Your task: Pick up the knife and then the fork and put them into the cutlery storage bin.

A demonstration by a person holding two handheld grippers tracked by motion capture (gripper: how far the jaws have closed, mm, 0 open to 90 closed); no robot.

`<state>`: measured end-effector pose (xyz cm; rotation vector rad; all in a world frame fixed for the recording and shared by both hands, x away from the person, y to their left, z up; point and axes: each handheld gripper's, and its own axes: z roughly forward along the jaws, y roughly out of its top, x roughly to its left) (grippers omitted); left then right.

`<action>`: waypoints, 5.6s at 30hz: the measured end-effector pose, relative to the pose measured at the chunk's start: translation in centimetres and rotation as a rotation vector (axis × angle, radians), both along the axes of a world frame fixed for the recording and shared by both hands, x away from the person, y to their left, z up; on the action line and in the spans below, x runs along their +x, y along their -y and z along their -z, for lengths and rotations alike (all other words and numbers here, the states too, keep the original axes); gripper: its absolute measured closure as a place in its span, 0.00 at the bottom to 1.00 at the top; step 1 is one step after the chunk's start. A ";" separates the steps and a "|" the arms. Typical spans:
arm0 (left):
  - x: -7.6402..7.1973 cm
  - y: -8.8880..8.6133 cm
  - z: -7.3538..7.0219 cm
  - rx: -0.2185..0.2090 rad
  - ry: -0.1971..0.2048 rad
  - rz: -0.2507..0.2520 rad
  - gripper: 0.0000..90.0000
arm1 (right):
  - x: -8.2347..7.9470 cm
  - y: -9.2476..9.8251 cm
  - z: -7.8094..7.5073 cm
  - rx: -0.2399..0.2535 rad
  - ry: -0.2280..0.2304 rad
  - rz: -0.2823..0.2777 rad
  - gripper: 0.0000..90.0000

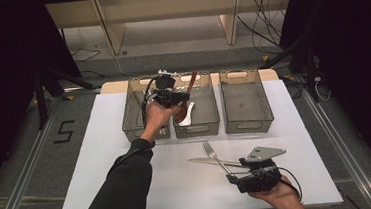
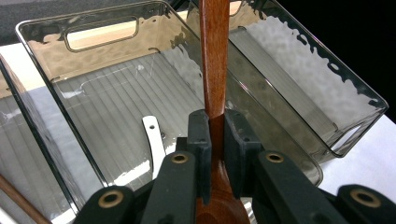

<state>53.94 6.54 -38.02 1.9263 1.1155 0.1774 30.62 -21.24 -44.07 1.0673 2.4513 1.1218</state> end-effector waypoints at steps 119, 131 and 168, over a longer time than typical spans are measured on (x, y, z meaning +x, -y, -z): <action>-20.3 -11.4 5.7 -0.075 0.149 0.073 0.22 | 1.0 -2.0 0.6 -0.062 -0.049 0.018 0.36; -21.5 -11.7 6.0 -0.075 0.172 0.068 0.21 | 2.9 -3.4 1.4 -0.174 -0.138 0.022 0.54; -21.9 -11.4 6.4 -0.052 0.183 0.088 0.22 | 5.4 -5.8 2.3 -0.376 -0.221 0.001 0.93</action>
